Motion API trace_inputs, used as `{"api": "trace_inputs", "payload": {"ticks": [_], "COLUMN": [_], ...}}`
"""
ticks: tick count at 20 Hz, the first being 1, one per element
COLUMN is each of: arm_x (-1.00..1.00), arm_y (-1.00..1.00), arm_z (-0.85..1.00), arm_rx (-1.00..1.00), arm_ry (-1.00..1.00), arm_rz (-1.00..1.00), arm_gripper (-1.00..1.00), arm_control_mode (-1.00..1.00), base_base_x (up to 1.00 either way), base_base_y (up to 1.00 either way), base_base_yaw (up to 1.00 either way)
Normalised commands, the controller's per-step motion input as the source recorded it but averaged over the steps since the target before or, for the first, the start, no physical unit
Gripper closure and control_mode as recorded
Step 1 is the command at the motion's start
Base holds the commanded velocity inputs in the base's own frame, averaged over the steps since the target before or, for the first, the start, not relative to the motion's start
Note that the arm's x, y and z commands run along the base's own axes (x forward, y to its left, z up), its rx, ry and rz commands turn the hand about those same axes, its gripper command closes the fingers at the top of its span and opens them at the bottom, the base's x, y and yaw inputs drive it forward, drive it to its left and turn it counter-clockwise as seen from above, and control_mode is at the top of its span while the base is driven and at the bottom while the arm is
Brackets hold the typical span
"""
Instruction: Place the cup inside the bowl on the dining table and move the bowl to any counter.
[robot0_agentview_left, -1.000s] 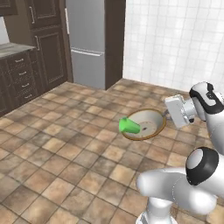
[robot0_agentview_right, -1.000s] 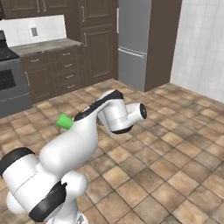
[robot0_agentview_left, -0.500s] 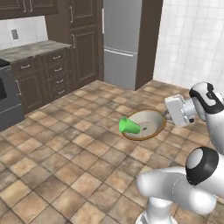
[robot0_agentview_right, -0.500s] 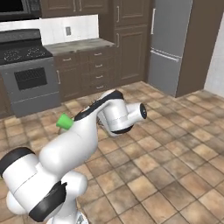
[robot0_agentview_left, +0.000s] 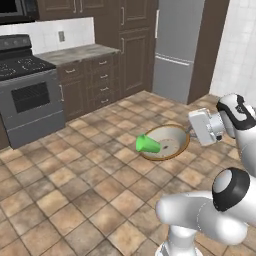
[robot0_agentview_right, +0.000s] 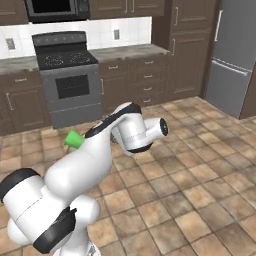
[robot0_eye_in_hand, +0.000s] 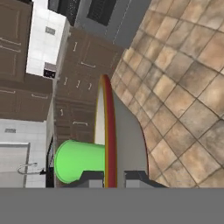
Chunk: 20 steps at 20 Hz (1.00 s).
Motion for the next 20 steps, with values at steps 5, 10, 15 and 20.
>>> {"api": "trace_inputs", "payload": {"ticks": [5, 10, 15, 20], "arm_x": [0.00, 0.00, 0.00, 0.00], "arm_y": [0.00, 0.00, 0.00, 0.00], "arm_z": [0.00, 0.00, 0.00, 0.00], "arm_rx": [0.00, 0.00, 0.00, 0.00], "arm_ry": [0.00, 0.00, 0.00, 0.00], "arm_rz": [0.00, 0.00, 0.00, 0.00], "arm_gripper": [1.00, 1.00, 1.00, 1.00], "arm_control_mode": [1.00, 1.00, 1.00, 1.00], "base_base_x": [0.04, 0.04, 0.08, 0.18], "base_base_y": [0.54, 0.53, 0.47, 0.46], "base_base_yaw": [0.29, 0.29, 0.29, 0.29]}}
